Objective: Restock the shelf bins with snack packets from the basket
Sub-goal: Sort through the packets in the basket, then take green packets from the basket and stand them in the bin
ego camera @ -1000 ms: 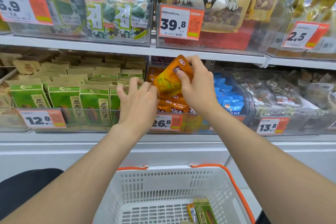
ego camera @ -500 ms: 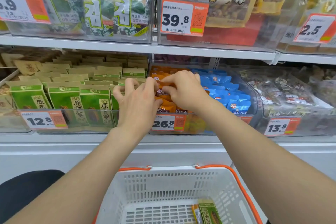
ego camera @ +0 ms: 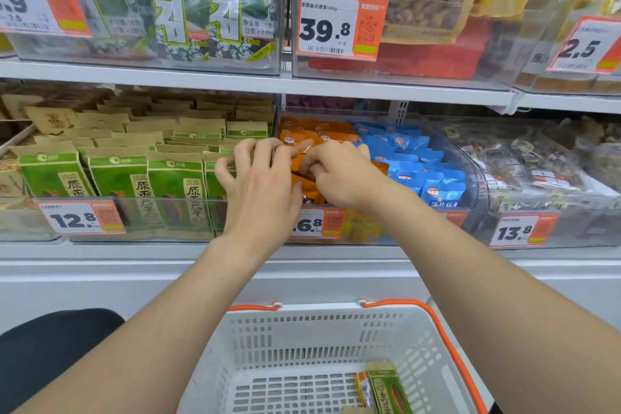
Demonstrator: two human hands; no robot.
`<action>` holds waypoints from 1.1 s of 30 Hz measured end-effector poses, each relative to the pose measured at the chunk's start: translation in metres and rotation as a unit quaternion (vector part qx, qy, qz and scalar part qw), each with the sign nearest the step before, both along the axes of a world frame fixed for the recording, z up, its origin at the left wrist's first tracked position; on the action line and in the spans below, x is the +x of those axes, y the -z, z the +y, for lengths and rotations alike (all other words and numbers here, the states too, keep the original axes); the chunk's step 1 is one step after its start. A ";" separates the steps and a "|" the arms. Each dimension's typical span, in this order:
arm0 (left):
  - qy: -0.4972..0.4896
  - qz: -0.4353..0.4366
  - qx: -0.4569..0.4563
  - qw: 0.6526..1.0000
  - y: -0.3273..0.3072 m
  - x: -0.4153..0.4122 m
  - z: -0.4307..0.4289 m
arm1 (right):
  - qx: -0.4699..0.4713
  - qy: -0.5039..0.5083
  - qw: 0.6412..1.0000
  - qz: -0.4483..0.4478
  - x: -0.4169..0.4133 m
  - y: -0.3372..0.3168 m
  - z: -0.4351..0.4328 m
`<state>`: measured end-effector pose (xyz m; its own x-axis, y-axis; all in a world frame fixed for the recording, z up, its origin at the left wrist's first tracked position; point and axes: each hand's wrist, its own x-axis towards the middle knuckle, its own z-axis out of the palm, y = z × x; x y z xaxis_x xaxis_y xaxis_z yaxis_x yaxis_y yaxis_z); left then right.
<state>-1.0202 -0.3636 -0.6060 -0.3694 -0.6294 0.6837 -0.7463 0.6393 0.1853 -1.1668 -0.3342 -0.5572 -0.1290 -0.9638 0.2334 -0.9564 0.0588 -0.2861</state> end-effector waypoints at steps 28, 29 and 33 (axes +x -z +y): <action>0.219 -0.483 0.372 0.762 0.203 -0.046 0.103 | 0.474 -0.032 0.865 0.165 -0.016 0.155 0.163; 0.226 -0.487 0.403 0.741 0.217 -0.048 0.108 | 0.479 -0.033 0.862 0.163 -0.016 0.159 0.167; 0.237 -0.460 0.547 0.658 0.272 -0.048 0.135 | 0.502 -0.038 0.849 0.163 -0.019 0.174 0.174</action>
